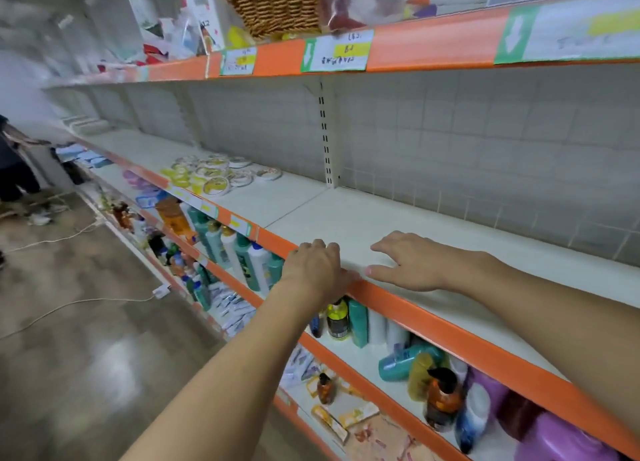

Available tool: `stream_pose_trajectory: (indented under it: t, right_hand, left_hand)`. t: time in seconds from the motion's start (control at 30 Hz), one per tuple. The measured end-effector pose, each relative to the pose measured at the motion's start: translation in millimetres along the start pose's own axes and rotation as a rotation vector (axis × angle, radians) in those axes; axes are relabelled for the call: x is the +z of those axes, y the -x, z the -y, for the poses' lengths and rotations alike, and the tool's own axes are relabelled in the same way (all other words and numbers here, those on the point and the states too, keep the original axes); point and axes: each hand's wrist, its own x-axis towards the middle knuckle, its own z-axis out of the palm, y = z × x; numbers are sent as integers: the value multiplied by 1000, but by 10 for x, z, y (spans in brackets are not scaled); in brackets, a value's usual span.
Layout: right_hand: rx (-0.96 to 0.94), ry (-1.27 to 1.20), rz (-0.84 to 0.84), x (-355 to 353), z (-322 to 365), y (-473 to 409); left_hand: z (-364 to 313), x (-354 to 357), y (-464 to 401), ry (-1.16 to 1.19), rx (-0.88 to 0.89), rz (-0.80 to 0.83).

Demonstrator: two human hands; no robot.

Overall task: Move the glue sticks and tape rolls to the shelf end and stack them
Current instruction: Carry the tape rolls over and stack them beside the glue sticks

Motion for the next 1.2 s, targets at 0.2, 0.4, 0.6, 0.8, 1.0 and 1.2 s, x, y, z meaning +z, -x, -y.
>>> stream_pose_trajectory:
  t: [0.2, 0.4, 0.6, 0.8, 1.0, 1.2]
  right_hand:
    - [-110, -2, -7, 22, 429, -744]
    - [-195, 40, -26, -17, 780, -1546]
    - [-208, 51, -36, -108, 1043, -2391]
    - [-203, 61, -12, -208, 1244, -3162]
    - [-200, 96, 8, -204, 1418, -3764]
    - [-199, 83, 9, -72, 1667, -4384]
  left_hand:
    - [678, 32, -138, -16, -120, 25]
    - [1385, 39, -550, -27, -198, -33]
    - [2015, 6, -1136, -39, -193, -54]
    - [2583, 53, -1709, -39, -195, -52]
    - [3079, 153, -2121, 31, -230, -52]
    - [3607, 327, -2508, 57, -203, -32]
